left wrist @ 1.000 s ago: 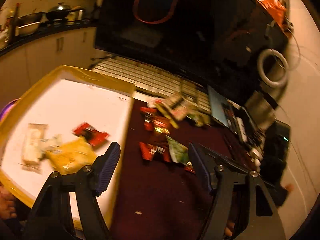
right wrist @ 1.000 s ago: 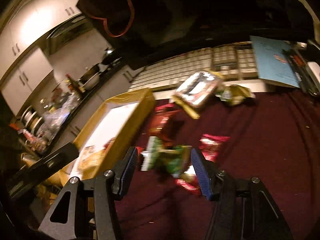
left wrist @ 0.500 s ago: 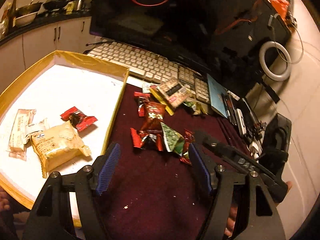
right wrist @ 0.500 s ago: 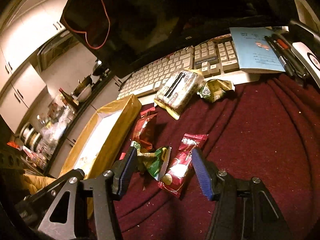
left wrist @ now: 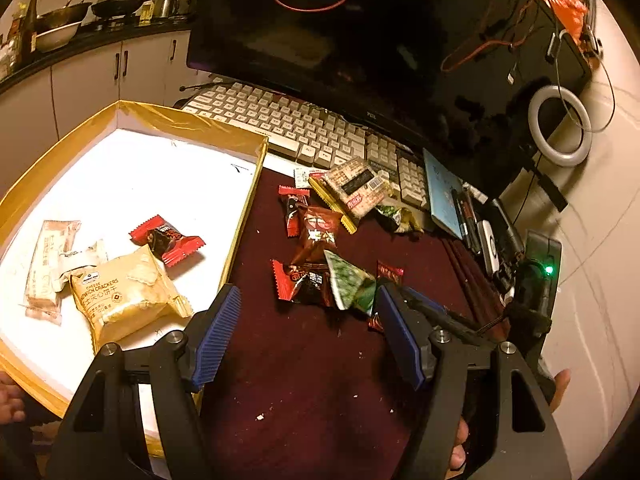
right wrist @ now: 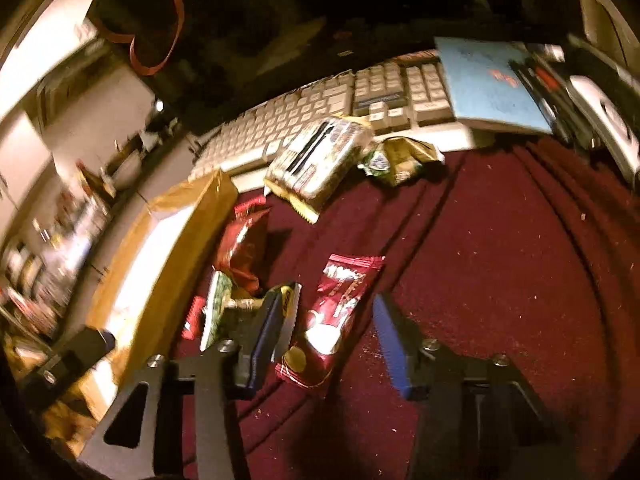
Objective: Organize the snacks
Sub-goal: 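Move both tools back over the snack pile, then grasp a red candy pack with the right gripper while the left grasps the green pea pack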
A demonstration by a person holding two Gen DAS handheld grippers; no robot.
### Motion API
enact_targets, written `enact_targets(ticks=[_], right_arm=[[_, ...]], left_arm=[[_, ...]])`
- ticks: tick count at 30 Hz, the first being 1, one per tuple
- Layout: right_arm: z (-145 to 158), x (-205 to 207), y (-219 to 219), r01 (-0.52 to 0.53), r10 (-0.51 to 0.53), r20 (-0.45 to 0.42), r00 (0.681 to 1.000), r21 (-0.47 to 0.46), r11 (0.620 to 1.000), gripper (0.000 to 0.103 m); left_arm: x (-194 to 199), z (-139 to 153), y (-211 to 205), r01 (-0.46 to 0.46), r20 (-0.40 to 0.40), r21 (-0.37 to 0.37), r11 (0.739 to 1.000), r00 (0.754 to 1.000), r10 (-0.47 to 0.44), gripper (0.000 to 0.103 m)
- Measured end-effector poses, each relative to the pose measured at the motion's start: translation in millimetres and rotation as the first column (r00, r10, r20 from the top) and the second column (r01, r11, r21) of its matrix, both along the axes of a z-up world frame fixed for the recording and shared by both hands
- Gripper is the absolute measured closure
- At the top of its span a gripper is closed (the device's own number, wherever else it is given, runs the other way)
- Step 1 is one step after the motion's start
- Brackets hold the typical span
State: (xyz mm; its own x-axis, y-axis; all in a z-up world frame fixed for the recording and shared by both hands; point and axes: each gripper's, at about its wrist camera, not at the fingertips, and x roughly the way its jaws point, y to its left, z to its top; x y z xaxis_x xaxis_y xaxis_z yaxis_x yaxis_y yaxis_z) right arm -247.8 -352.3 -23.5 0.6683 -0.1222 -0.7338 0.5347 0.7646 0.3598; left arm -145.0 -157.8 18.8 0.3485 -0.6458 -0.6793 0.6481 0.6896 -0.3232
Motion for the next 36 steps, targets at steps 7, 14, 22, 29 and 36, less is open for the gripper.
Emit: enact_targets(ticks=[7,14,22,29,36], right_arm=[[0.3,10.8,18.3,-0.014,-0.003,-0.123,0.992,-0.139,0.990,0.080],[14.8,-20.6,0.7,0.033,-0.032,0.014,0.999,-0.095,0.995,0.081],[17.8,-36.0,-11.4,0.081,-0.076,0.121,0.990,-0.038,0.996,0.081],[16.1,-34.2,-14.0,0.074,-0.072,0.135,0.988,-0.014,0.997,0.081],[14.8,-33.5,-15.2,0.067,-0.066,0.141,0.988,-0.002,0.998,0.080]], left_arm=[[-2.4,-0.3,1.3,0.008,0.013,0.015,1.000,1.000,-0.009,0.033],[-0.3,-6.9,-7.0,0.029,-0.003,0.024,0.999,1.000,-0.029,0.033],[-3.5,-16.9,-61.5,0.090,0.023,0.143,0.986,0.995,-0.094,0.033],[1.3,-34.0,-96.0,0.115,0.069,0.227,0.967,0.989,-0.133,0.063],[-11.4,-34.8,-78.5,0.139,0.069,0.161,0.977,0.986,-0.151,0.077]])
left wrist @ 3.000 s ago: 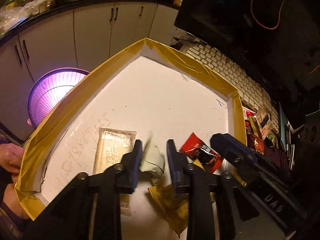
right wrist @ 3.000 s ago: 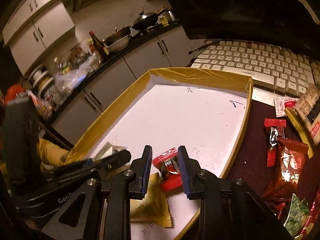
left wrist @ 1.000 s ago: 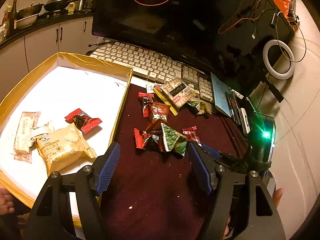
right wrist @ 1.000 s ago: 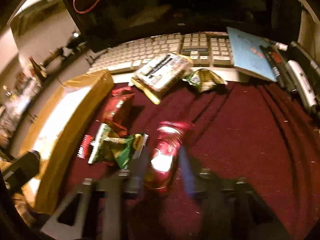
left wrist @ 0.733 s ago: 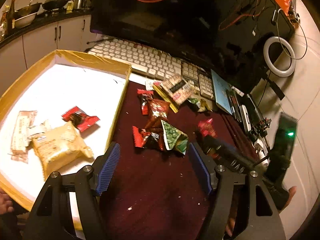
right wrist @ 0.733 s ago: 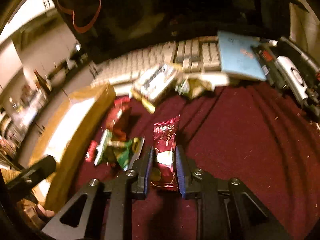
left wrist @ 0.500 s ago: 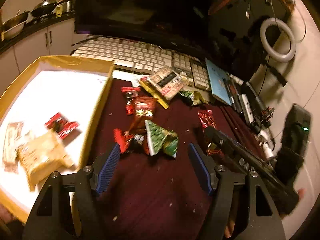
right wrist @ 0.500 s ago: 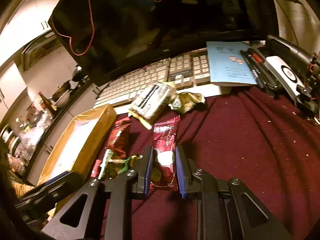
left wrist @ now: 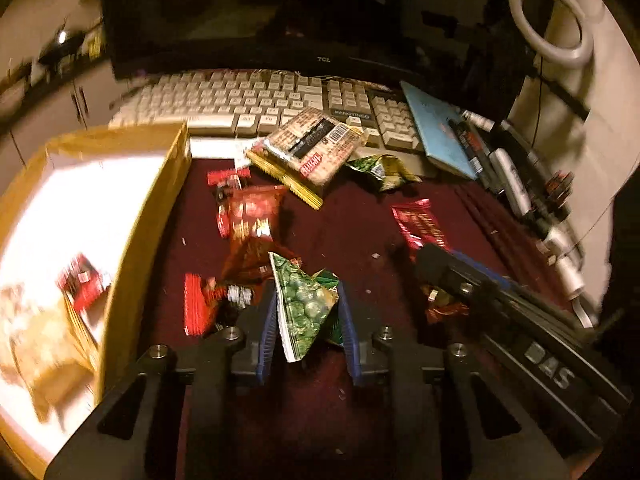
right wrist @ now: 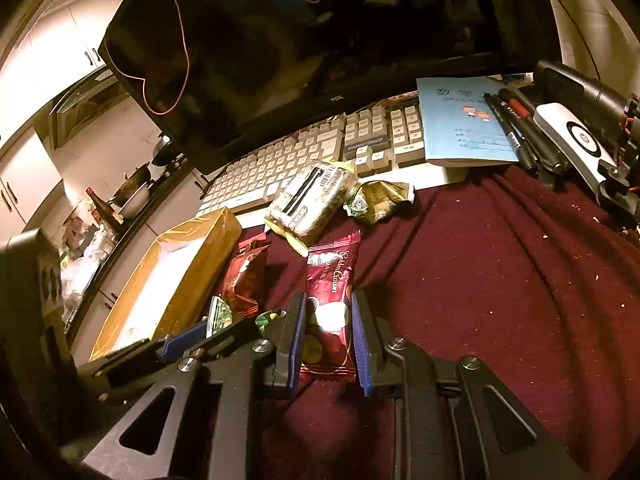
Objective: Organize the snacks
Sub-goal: 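Grasp a red candy pack with the right gripper while the left grasps the green pea pack, then carry both packs over the tray and open both grippers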
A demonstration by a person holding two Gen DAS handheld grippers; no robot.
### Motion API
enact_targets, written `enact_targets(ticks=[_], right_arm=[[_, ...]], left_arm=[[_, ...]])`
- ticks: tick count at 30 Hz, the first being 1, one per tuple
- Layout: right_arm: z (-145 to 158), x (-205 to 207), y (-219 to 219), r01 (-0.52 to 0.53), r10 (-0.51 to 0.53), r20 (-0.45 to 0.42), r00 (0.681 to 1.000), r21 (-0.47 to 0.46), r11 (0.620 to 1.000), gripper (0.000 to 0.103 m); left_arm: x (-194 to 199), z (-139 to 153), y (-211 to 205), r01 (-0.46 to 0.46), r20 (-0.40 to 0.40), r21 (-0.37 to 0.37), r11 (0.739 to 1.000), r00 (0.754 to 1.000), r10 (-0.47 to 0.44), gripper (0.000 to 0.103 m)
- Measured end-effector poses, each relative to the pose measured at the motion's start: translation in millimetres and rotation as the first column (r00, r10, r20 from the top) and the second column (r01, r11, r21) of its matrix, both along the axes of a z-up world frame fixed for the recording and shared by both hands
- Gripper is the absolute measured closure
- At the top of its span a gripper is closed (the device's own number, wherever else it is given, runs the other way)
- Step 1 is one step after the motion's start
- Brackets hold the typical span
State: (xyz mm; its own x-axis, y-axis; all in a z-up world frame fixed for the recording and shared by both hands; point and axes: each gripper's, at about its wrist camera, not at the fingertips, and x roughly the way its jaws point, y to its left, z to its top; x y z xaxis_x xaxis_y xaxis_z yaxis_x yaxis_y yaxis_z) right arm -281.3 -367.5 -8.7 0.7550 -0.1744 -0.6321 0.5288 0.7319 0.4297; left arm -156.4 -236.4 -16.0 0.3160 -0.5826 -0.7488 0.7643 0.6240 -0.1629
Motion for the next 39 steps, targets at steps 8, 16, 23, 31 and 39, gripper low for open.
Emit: enact_targets(ticks=[8,16,23,31,39], right_arm=[[3.7,-1.4,5.6,-0.024,0.024,0.024,0.999,-0.019,1.000,0.080],[16.9,-0.7,27.5,-0.082,0.089,0.052,0.995,-0.126,0.989,0.081],[41.5,38.8,54.4,-0.215,0.221,0.087,0.971,-0.074,0.974,0.081],[38.6,140.4,115.0,-0.396,0.392,-0.063,0.918,-0.058,0.916,0.081],[11.8,186.0,124.1,-0.418,0.415,-0.066,0.907,-0.045,0.907,0.072]], left_arm=[[2.3,28.7,42.3,-0.048,-0.103,-0.176,0.983,0.994,0.030,0.077],[33.1,64.1,102.9,-0.224,-0.037,-0.279,0.934,0.974,0.222,0.077],[95.0,63.9,155.8,-0.459,-0.016,-0.266,0.848,0.882,0.472,0.077],[127.2,37.7,171.8,-0.531,-0.064,-0.203,0.823,0.846,0.530,0.077],[132.8,15.1,173.0,-0.524,-0.118,-0.173,0.834,0.852,0.510,0.058]])
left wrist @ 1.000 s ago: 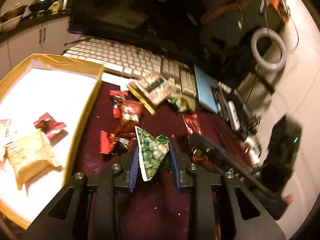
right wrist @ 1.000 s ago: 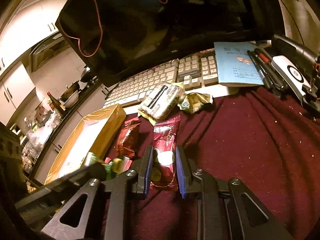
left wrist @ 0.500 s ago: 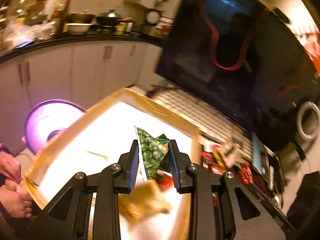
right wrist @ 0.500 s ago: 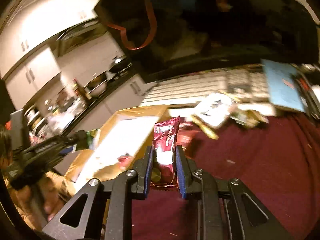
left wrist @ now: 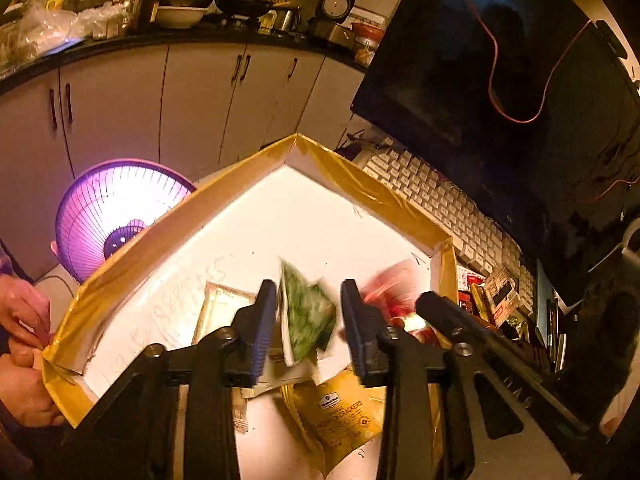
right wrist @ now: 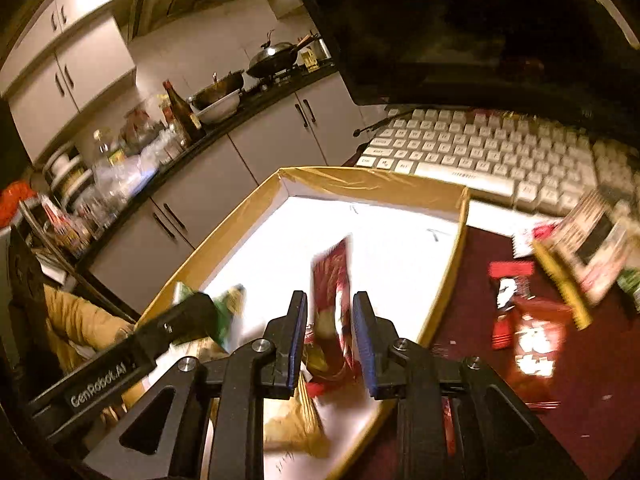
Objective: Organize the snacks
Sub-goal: 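Carry both packs over the tray and open both grippers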
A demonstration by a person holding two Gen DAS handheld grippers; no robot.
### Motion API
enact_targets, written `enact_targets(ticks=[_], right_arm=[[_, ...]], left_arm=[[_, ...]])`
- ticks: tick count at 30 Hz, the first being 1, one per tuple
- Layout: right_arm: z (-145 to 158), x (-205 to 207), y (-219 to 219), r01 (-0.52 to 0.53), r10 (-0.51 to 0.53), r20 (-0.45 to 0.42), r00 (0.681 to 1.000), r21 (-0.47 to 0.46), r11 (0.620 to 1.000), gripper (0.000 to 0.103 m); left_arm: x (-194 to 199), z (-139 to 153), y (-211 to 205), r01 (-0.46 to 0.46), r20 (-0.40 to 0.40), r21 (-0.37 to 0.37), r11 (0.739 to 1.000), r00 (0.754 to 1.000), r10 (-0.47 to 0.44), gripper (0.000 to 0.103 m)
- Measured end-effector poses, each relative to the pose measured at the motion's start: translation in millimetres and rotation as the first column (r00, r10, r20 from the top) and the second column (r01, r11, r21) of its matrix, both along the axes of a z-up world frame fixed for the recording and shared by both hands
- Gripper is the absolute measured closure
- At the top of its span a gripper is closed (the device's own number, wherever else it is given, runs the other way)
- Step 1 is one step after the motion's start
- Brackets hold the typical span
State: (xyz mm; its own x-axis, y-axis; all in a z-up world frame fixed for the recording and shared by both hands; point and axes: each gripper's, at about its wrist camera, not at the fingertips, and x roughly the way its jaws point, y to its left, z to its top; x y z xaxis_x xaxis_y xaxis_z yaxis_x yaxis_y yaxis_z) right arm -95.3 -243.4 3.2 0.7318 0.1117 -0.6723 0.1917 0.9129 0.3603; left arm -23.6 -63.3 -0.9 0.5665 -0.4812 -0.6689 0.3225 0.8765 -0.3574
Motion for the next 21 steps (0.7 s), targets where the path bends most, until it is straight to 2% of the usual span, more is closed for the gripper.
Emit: enact_targets(ticks=[1,2,3,5,6,10,13,15,17,19,21], right_arm=[[-5.7,-0.2,0.0,-0.006,0.006,0.001,1.000,0.000,1.000,0.067],[-9.9,1.1,-0.7,-0.007,0.007,-0.003,1.000,0.002,1.000,0.056],[-12.4,-0.2,-1.3,-0.007,0.007,0.002,1.000,0.013,1.000,0.056],[-10.8,-1.5,-1.9,-0.018,0.018,0.020,1.000,0.026,1.000,0.052],[-9.6,-2.2,-2.0,-0.010,0.009,0.028,1.000,0.012,1.000,0.047],[-8.7,-5.6,-4.9,-0.006,0.005,0.031,1.000,0.024,1.000,0.048],[-7.4,-7.0,-5.1,-0.013,0.013,0.033,0.999,0.025,1.000,0.045],[-6.9,-10.0,-4.6,-0.014,0.013,0.036,0.999,0.024,1.000,0.045],[-6.6,-9.5,-4.3,-0.013,0.012,0.038,0.999,0.026,1.000,0.045],[-6.8,-9.8,-5.6,-0.003,0.001,0.038,0.999,0.034,0.999,0.045],[-6.7,-11.1,-8.1,0.001,-0.003,0.043,0.999,0.057,0.998,0.045]], left_arm=[[-1.8,-0.2,1.3,-0.009,0.001,-0.005,1.000,1.000,0.009,0.051],[-3.6,-1.0,1.7,-0.019,0.011,-0.008,1.000,1.000,0.019,0.041],[-5.3,-1.2,1.6,-0.021,0.019,-0.004,1.000,1.000,0.021,0.037],[-8.3,-1.2,2.7,-0.022,0.027,-0.005,1.000,0.999,0.023,0.036],[-8.3,-1.5,2.7,-0.020,0.021,-0.008,1.000,1.000,0.020,0.035],[-13.8,-0.8,2.0,-0.006,0.011,0.020,1.000,1.000,0.006,0.035],[-23.4,3.7,6.3,0.004,0.035,0.026,1.000,0.999,-0.005,0.035],[-24.2,5.6,11.6,-0.015,0.048,0.004,1.000,0.999,0.015,0.034],[-16.8,4.6,12.7,-0.029,0.023,-0.028,0.999,0.999,0.030,0.033],[-7.0,2.5,5.3,-0.025,-0.010,-0.030,0.999,1.000,0.025,0.033],[-5.7,2.9,1.7,-0.007,-0.006,-0.030,1.000,1.000,0.007,0.033]])
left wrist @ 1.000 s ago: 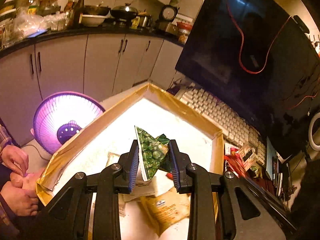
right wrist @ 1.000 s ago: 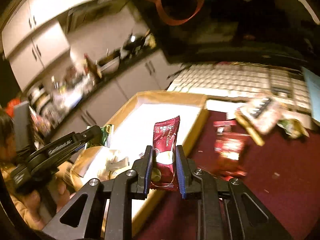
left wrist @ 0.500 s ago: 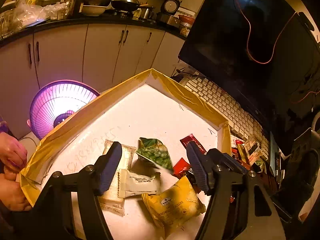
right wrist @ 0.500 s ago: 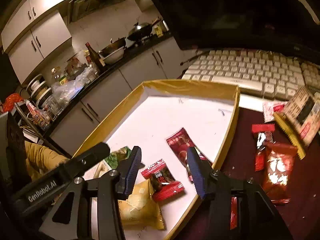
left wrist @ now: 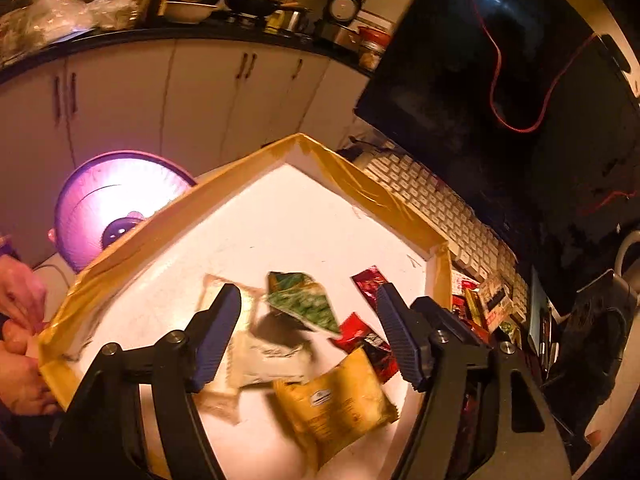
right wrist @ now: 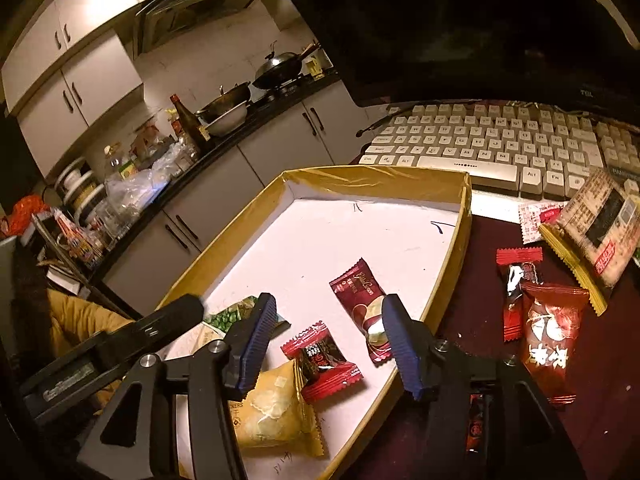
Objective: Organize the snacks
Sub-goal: 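Carry both packs over the tray and open both grippers, then move both tools back over the snack pile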
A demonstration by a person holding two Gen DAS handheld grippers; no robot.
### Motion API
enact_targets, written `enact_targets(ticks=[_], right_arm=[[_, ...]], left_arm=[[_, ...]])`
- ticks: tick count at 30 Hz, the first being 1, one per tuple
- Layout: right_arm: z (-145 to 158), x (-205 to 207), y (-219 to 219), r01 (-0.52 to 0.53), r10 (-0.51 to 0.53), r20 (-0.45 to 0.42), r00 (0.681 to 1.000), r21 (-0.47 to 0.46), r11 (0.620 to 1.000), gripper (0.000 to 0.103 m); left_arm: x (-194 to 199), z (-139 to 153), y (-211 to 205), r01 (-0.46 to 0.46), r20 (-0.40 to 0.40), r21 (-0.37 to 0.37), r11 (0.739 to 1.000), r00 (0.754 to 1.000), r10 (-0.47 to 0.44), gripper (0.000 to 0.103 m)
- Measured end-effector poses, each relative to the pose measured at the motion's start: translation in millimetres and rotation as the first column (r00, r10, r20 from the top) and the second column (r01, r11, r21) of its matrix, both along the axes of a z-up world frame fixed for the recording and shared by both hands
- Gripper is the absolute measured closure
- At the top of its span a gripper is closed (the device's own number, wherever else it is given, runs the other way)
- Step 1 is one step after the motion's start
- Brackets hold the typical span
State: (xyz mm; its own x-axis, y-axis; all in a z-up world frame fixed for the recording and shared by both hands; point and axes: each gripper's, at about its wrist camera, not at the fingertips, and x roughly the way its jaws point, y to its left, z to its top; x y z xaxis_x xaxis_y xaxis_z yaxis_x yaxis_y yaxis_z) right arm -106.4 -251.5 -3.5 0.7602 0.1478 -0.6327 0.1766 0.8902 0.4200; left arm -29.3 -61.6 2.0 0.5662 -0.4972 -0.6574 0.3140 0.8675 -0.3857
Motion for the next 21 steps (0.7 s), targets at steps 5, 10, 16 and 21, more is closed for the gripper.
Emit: enact_targets(ticks=[5,10,16,21], right_arm=[[1.1,-0.3,2.2,-0.010,0.010,0.002,1.000,-0.007,1.000,0.040],[3.0,-0.5,6.7,-0.028,0.028,0.008,1.000,-0.008,1.000,0.039],[12.4,-12.7,-2.2,-0.029,0.028,0.024,0.999,0.048,0.998,0.039],[13.3,-49.8,-29.2,0.000,0.001,-0.009,1.000,0.104,0.995,0.039]], left_arm=[[-10.2,2.2,7.5,-0.008,0.016,-0.002,1.000,1.000,0.008,0.033],[-14.5,-0.3,14.4,-0.021,0.003,-0.001,1.000,1.000,0.021,0.033],[-28.9,9.5,4.6,0.034,0.036,-0.015,0.999,0.999,-0.033,0.033],[-39.1,13.5,-8.0,0.100,0.044,-0.029,0.995,0.994,-0.099,0.033]])
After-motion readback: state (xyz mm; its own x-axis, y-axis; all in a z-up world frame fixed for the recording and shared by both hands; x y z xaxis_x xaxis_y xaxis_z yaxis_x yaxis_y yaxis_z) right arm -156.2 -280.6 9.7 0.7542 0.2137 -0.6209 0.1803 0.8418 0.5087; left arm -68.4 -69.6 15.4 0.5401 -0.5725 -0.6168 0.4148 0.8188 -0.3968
